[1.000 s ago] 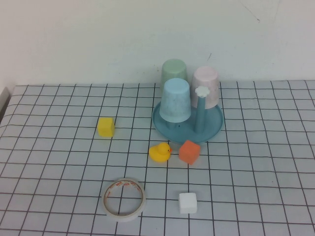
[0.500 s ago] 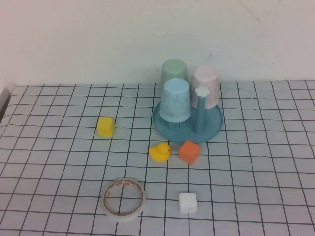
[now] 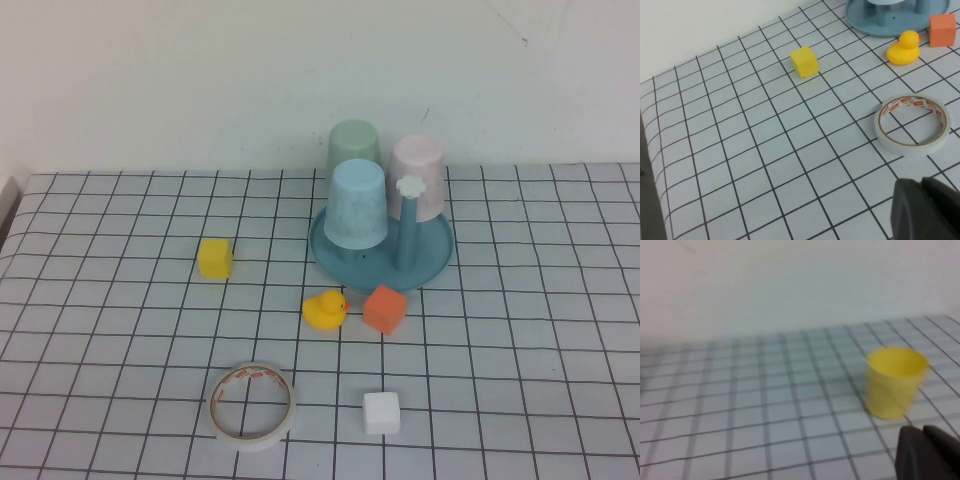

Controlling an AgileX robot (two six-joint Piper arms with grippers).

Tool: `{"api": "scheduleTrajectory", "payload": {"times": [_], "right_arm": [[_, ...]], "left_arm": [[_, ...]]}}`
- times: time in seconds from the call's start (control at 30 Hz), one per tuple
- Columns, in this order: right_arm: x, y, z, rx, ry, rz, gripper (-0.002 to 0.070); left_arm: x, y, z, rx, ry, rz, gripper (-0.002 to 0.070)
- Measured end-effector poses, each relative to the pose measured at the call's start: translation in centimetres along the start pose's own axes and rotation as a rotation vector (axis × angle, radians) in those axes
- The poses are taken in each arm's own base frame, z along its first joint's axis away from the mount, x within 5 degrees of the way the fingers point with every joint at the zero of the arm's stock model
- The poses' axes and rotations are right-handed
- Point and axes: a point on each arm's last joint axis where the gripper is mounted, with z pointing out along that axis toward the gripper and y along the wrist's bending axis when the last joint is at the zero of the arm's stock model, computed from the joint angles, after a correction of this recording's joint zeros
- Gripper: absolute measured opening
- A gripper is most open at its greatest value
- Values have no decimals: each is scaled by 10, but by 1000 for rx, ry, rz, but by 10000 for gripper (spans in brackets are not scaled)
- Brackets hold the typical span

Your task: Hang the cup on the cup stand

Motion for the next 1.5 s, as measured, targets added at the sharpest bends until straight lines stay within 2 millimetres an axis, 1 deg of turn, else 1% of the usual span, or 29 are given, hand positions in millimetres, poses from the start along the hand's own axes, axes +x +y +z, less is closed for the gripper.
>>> {"api": "scheduleTrajectory", "payload": {"times": [0.07, 0.13, 0.23, 0.27, 0.33, 0.47, 0.57, 0.8, 1.5], "right_arm": [[9, -6, 3, 67, 28, 25, -1], [16, -8, 6, 86, 37, 55, -1], [29, -7, 11, 52, 57, 85, -1], [38, -4, 14, 8, 67, 88, -1], [44, -2, 17, -37, 76, 85, -1], [44, 4, 17, -139, 72, 72, -1], [46, 6, 16, -182, 99, 56, -1], [50, 3, 16, -161, 137, -22, -1], [49, 3, 15, -151, 146, -21, -1]], "left_arm": [[0, 0, 0, 0, 0, 0, 0], [0, 0, 0, 0, 0, 0, 0], [0, 0, 0, 0, 0, 0, 0], [0, 0, 0, 0, 0, 0, 0], [0, 0, 0, 0, 0, 0, 0], [0, 0, 0, 0, 0, 0, 0], [0, 0, 0, 0, 0, 0, 0], [0, 0, 0, 0, 0, 0, -1], [0, 0, 0, 0, 1, 0, -1]]}}
